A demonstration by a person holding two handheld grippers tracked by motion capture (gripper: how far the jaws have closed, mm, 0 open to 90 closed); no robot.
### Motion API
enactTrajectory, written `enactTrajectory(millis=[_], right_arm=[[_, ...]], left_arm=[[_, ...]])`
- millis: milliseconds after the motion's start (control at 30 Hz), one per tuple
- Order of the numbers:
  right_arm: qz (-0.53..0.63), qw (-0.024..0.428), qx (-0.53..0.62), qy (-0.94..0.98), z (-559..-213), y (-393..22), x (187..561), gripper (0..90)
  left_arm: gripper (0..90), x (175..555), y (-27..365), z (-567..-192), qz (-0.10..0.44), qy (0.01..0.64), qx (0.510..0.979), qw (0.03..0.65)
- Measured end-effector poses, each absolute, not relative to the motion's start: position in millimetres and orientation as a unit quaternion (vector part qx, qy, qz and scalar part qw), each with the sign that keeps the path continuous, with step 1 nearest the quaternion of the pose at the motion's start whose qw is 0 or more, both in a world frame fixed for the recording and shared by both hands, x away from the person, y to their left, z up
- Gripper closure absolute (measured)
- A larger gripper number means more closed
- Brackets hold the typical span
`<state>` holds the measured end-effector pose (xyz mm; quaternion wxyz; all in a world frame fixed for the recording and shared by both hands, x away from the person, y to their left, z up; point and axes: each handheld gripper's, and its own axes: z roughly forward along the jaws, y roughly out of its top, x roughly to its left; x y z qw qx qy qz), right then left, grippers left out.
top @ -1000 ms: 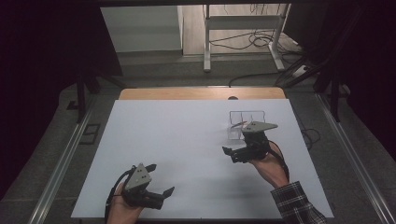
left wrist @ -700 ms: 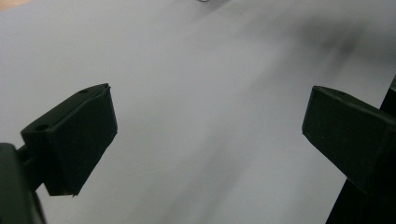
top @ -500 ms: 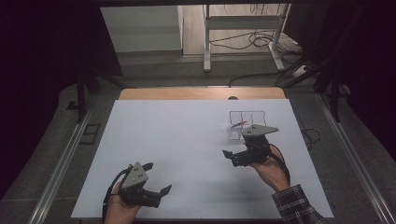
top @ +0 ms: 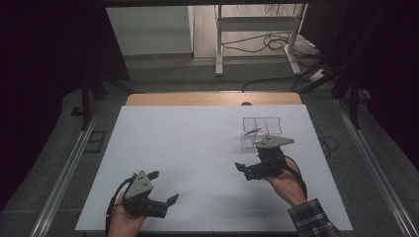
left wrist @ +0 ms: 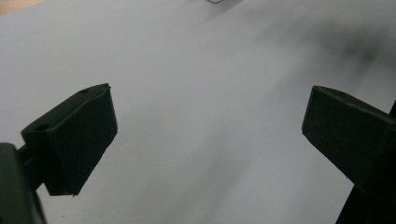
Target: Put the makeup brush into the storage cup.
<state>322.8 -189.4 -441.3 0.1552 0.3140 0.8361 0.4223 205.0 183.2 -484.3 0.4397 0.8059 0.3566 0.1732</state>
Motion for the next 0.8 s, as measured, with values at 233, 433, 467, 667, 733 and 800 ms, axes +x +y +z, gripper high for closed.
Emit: enactTrajectory(millis=[233, 433, 467, 667, 733, 800], right_arm=[[0.422, 0.158, 0.313, 0.836, -442, -188, 317, 0.0], [0.423, 0.161, 0.312, 0.835, -442, -189, 314, 0.0], [0.424, 0.16, 0.313, 0.835, -442, -190, 313, 0.0], [0.423, 0.16, 0.314, 0.834, -443, -192, 310, 0.0], [0.423, 0.16, 0.315, 0.834, -444, -192, 308, 0.0], [0.421, 0.161, 0.314, 0.836, -444, -192, 307, 0.0]], left_arm=[[3.6, 205, 187, -484, 0.175, 0.36, 0.804, 0.44], [3.6, 206, 187, -484, 0.175, 0.36, 0.804, 0.439], [3.6, 205, 187, -485, 0.175, 0.359, 0.805, 0.438], [3.6, 205, 188, -484, 0.176, 0.362, 0.804, 0.439], [3.6, 206, 189, -484, 0.176, 0.362, 0.804, 0.438], [3.6, 206, 190, -484, 0.177, 0.363, 0.803, 0.438]])
